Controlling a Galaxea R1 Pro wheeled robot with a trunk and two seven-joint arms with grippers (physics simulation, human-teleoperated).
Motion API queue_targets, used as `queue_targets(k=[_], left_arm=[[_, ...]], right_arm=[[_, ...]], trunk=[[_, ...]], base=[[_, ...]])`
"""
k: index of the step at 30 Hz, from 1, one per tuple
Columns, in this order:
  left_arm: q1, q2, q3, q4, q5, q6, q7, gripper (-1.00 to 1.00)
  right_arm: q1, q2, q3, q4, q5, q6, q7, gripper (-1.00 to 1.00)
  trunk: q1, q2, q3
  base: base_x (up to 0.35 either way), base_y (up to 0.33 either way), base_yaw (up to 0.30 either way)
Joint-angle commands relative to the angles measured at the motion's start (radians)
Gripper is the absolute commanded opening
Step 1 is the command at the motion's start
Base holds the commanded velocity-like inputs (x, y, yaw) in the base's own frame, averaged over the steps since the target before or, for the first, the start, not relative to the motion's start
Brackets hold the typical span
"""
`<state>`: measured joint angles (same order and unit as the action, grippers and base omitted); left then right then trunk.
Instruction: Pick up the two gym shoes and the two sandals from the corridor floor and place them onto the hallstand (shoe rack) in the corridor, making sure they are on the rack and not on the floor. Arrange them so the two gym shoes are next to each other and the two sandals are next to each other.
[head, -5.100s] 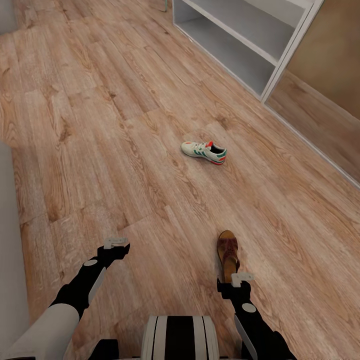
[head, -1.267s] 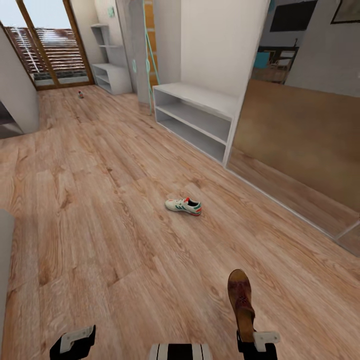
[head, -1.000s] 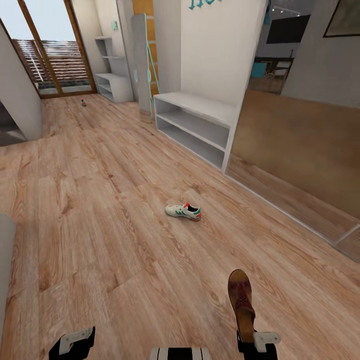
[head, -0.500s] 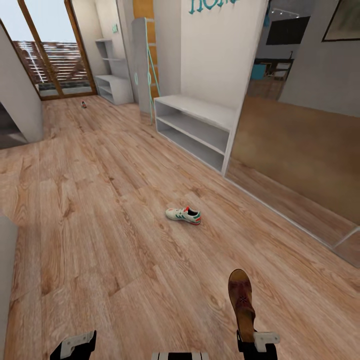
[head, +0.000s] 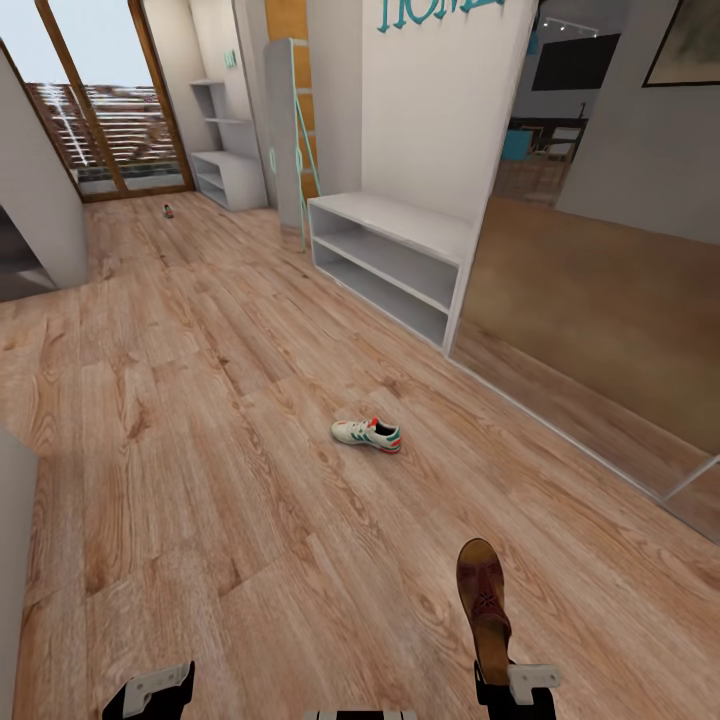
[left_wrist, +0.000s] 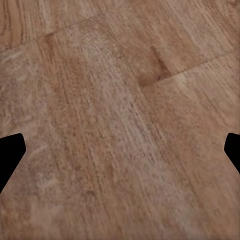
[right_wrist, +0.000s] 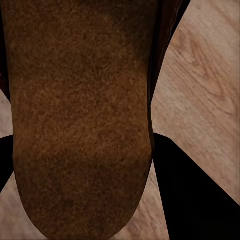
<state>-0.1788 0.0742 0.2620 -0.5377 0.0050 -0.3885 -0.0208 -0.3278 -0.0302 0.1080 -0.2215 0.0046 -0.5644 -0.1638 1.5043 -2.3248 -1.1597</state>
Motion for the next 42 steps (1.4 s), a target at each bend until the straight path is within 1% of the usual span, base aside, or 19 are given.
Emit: queue_targets(k=[1, 11, 24, 42], left_arm=[[-0.001, 0.000, 0.002, 0.001, 0.001, -0.003, -0.002, 1.00], [-0.001, -0.001, 0.002, 0.000, 0.002, -0.003, -0.002, 1.00], [-0.001, -0.001, 0.002, 0.001, 0.008, -0.003, -0.002, 1.00], [-0.001, -0.001, 0.002, 0.001, 0.004, -0.003, -0.002, 1.00]], right_arm=[[-0.001, -0.001, 0.009, 0.001, -0.002, -0.001, -0.008, -1.00], [-0.001, -0.001, 0.006, 0.001, -0.004, -0.001, -0.012, -1.00], [-0.001, 0.001, 0.007, 0.001, -0.005, -0.002, -0.011, -1.00], [-0.001, 0.004, 0.007, 0.000, -0.002, -0.003, -0.013, -1.00]], trunk=[[0.000, 0.000, -0.001], [0.000, 0.000, 0.004], [0.000, 0.000, 0.023], [0.000, 0.000, 0.052]], base=[[0.000, 0.000, 0.000], [0.000, 0.000, 0.000], [0.000, 0.000, 0.000], [0.000, 0.000, 0.000]])
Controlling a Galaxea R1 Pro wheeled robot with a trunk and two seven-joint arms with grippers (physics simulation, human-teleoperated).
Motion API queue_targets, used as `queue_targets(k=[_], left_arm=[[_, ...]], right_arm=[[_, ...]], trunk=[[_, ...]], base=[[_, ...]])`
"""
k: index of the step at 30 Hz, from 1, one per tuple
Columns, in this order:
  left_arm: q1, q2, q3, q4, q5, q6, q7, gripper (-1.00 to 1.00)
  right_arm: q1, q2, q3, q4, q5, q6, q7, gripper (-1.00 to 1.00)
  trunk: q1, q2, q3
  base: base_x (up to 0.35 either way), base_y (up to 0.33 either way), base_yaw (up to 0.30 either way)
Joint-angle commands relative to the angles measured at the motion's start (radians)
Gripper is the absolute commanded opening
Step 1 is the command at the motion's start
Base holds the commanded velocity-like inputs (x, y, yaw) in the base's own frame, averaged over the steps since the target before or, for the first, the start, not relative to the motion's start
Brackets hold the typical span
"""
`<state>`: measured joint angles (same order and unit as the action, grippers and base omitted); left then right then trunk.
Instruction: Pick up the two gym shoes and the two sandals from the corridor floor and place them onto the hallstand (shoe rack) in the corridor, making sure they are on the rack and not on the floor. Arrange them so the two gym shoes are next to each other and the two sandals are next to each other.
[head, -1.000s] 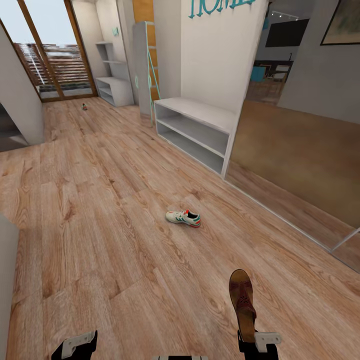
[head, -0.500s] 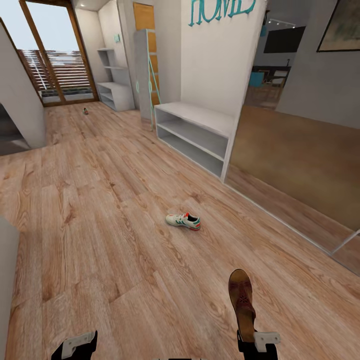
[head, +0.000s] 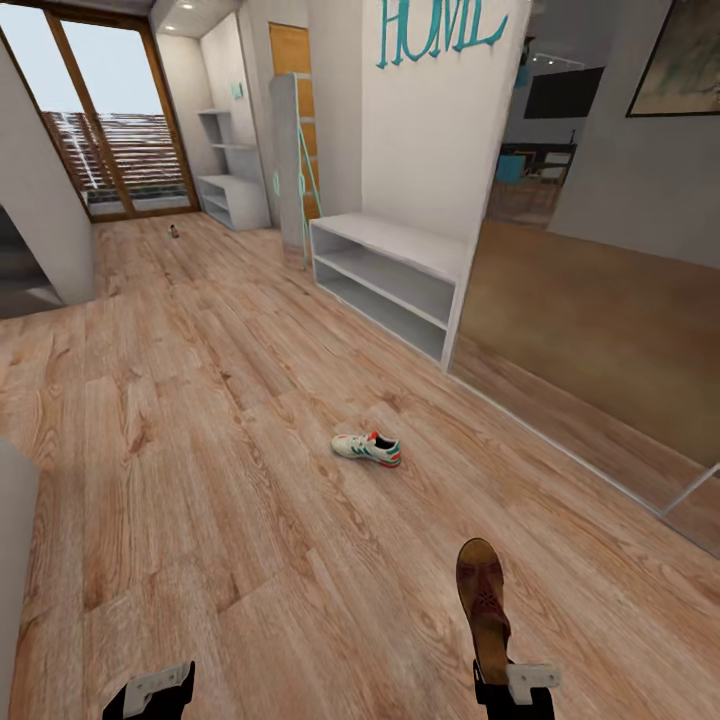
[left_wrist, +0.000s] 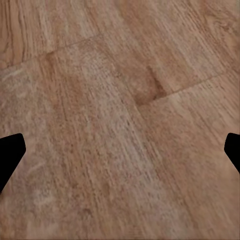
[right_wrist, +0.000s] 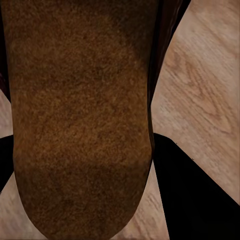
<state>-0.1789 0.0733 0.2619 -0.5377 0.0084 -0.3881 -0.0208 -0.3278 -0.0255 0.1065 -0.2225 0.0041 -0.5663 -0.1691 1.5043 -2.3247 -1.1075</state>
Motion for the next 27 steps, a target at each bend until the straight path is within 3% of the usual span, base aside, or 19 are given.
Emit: queue_targets(k=[1, 9, 27], left_arm=[[0.000, -0.001, 0.002, 0.001, 0.000, -0.003, -0.002, 1.00], [0.000, -0.001, 0.002, 0.001, 0.001, -0.003, -0.002, 1.00], [-0.001, 0.000, 0.003, 0.001, 0.008, -0.003, -0.002, 1.00]], right_arm=[[-0.001, -0.001, 0.009, 0.000, -0.002, -0.001, -0.007, -1.00], [-0.001, 0.001, 0.009, 0.000, -0.002, 0.000, -0.006, -1.00], [-0.001, 0.004, 0.010, 0.000, -0.003, 0.000, -0.005, -1.00]], trunk=[[0.000, 0.000, 0.001], [0.000, 0.000, 0.013], [0.000, 0.000, 0.035]], base=[[0.000, 0.000, 0.000], [0.081, 0.000, 0.069], [0.317, 0.000, 0.177]])
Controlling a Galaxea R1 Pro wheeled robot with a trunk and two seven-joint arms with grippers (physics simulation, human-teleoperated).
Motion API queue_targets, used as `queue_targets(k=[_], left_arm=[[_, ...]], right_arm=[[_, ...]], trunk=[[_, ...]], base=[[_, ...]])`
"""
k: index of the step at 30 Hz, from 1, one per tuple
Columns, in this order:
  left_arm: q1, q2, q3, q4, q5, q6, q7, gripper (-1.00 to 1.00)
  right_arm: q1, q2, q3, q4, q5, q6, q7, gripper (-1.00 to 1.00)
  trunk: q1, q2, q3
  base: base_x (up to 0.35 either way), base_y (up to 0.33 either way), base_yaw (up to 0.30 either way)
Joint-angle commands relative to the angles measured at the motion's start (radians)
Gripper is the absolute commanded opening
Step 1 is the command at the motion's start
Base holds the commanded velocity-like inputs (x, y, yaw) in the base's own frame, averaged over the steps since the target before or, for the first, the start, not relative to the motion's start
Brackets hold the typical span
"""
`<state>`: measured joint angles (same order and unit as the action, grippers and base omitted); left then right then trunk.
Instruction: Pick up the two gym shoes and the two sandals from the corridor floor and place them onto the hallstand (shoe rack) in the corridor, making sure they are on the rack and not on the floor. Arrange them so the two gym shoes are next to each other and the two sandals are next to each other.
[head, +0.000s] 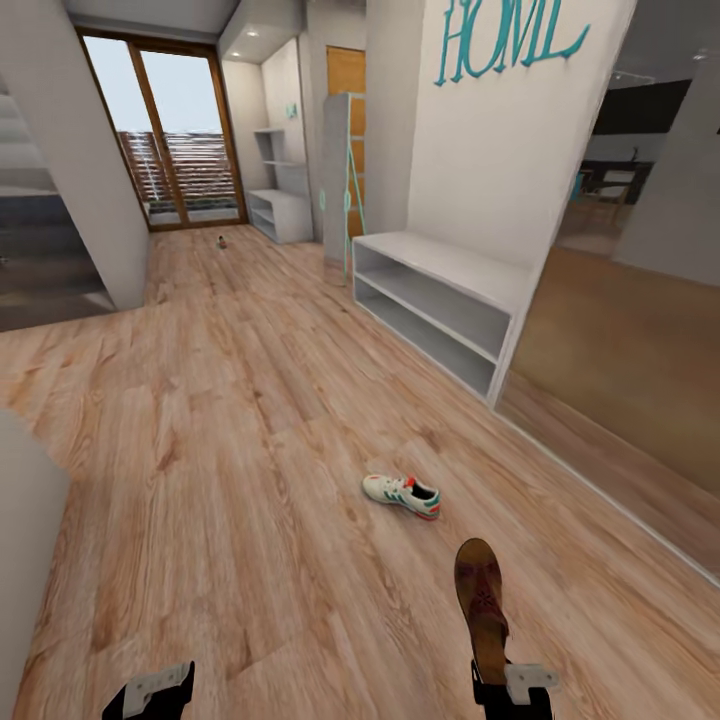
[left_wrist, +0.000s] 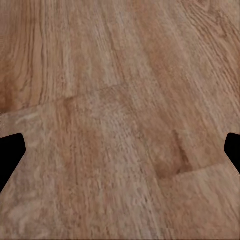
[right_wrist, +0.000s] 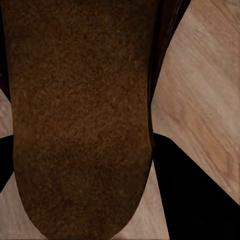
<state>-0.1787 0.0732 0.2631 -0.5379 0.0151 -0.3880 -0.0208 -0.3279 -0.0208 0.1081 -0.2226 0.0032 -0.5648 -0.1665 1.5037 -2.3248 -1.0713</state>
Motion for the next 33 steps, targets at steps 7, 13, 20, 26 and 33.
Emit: queue_targets(k=[7, 13, 20, 26, 33], left_arm=[[-0.001, 0.000, 0.002, 0.001, 0.002, -0.003, -0.002, 1.00], [-0.001, -0.001, 0.001, 0.001, 0.002, -0.003, -0.002, 1.00], [-0.001, -0.001, 0.001, 0.001, 0.002, -0.003, -0.002, 1.00], [-0.001, -0.001, 0.001, 0.001, 0.002, -0.003, -0.002, 1.00], [-0.001, -0.001, 0.001, 0.001, 0.002, -0.003, -0.003, 1.00]], right_arm=[[0.000, -0.001, 0.008, 0.000, -0.001, -0.001, -0.007, -1.00], [0.000, -0.001, 0.008, -0.001, -0.001, -0.001, -0.008, -1.00], [0.000, -0.001, 0.010, -0.006, -0.002, 0.000, -0.007, -1.00], [0.000, -0.001, 0.010, -0.006, -0.002, 0.000, -0.007, -1.00], [0.000, -0.001, 0.010, -0.006, -0.002, 0.000, -0.007, -1.00]], trunk=[[0.000, 0.000, 0.008], [0.000, 0.000, 0.014], [0.000, 0.000, 0.014], [0.000, 0.000, 0.014], [0.000, 0.000, 0.014]], base=[[0.335, 0.000, 0.187], [0.331, 0.054, 0.155], [0.290, 0.188, 0.118], [0.288, 0.190, 0.273], [0.309, 0.112, 0.278]])
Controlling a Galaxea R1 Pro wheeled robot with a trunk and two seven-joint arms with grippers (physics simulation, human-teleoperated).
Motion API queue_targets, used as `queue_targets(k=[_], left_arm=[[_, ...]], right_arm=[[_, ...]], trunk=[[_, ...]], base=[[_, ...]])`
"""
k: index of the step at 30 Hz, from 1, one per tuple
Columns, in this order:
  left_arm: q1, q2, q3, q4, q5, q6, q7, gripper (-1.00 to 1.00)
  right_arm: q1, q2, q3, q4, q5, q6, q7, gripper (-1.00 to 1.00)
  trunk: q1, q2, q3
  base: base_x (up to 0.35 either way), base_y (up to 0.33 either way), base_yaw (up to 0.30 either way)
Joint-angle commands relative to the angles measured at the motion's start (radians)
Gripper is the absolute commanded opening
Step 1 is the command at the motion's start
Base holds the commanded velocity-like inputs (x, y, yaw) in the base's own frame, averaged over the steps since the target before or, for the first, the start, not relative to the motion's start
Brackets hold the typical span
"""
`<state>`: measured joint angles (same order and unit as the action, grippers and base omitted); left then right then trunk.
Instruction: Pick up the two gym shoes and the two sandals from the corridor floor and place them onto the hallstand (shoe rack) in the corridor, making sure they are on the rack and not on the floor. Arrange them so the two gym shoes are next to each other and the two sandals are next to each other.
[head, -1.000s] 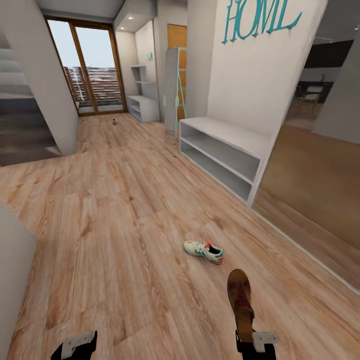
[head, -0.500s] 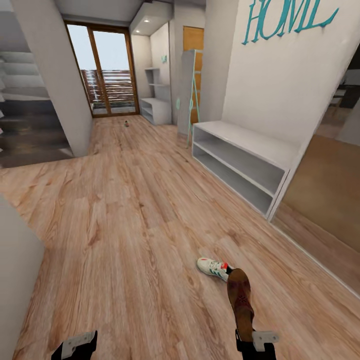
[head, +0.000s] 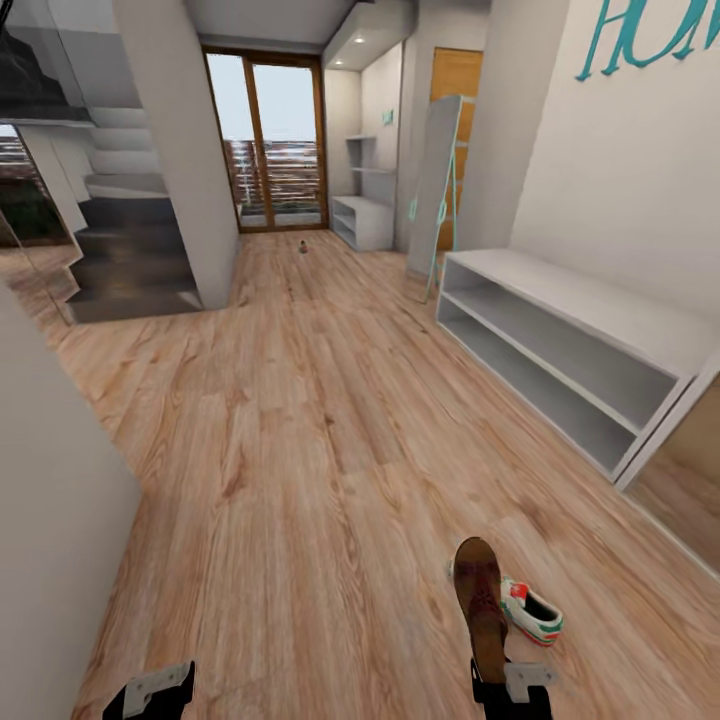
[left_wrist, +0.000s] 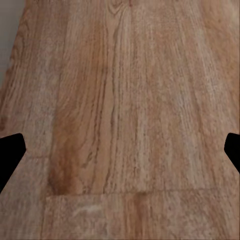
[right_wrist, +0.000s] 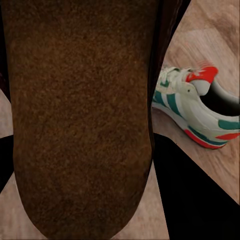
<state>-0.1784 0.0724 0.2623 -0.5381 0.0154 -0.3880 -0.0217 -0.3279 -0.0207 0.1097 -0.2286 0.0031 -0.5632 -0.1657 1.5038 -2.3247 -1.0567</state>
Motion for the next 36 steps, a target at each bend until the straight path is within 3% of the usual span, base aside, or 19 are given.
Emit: queue_targets(k=[1, 15, 36], left_arm=[[-0.001, 0.000, 0.002, 0.001, 0.002, -0.003, -0.002, 1.00], [0.000, 0.000, 0.002, 0.001, 0.002, -0.003, -0.003, 1.00], [0.000, -0.002, 0.003, 0.001, -0.004, -0.003, -0.003, 1.00]], right_arm=[[0.000, -0.001, 0.008, 0.000, -0.002, -0.001, -0.008, -1.00], [0.000, -0.001, 0.007, 0.000, -0.002, -0.001, -0.008, -1.00], [0.000, -0.006, 0.009, 0.001, 0.000, 0.000, -0.006, -1.00]], trunk=[[0.000, 0.000, -0.001], [0.000, 0.000, -0.001], [0.000, 0.000, -0.001]], base=[[0.330, 0.024, 0.279], [0.336, 0.015, 0.278], [0.338, 0.006, 0.012]])
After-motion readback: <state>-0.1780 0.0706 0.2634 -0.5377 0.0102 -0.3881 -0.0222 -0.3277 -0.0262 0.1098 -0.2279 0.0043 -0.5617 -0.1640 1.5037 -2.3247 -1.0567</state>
